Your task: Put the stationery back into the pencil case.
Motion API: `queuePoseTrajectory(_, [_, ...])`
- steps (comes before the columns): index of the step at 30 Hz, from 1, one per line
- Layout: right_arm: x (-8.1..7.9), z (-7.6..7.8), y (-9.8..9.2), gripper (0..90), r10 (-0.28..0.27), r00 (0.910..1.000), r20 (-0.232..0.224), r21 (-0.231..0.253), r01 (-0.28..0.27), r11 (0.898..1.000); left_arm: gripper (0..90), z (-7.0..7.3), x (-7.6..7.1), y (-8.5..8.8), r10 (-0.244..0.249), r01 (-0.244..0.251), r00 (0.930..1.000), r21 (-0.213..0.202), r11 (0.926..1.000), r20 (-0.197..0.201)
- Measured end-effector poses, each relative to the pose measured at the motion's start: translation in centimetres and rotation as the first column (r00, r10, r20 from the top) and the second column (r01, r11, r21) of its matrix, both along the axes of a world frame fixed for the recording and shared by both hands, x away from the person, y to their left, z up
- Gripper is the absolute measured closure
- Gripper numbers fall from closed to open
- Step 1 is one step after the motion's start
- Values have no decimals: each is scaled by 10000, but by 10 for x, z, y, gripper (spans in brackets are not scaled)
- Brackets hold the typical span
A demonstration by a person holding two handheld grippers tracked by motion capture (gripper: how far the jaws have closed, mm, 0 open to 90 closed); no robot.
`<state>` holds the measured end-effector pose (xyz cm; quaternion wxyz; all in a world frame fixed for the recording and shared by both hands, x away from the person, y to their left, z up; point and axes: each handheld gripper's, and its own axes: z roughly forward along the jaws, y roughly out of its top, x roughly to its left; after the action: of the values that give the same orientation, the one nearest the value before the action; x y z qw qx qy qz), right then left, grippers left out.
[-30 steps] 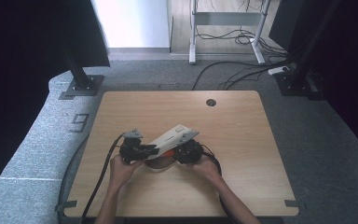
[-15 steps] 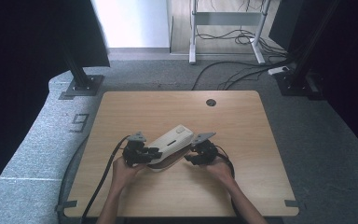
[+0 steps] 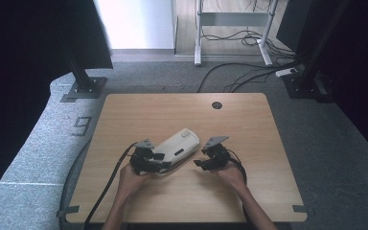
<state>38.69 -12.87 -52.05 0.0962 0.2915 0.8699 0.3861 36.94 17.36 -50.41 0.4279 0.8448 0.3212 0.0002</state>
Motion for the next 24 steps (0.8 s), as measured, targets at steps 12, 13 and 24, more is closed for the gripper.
queuePoseTrajectory(12, [-11,13,-26,213,-363,9991,228,-21,363,9993,161,17,-14,10,-105,101,9988,89,9999,478])
queuePoseTrajectory(13, [-12,14,-28,202,-446,9987,244,4,446,9990,154,18,-14,11,-111,108,9987,61,9999,490])
queuePoseTrajectory(24, [-28,25,-59,133,-927,9940,580,-44,931,9956,135,23,-27,35,229,-240,9957,107,9997,893])
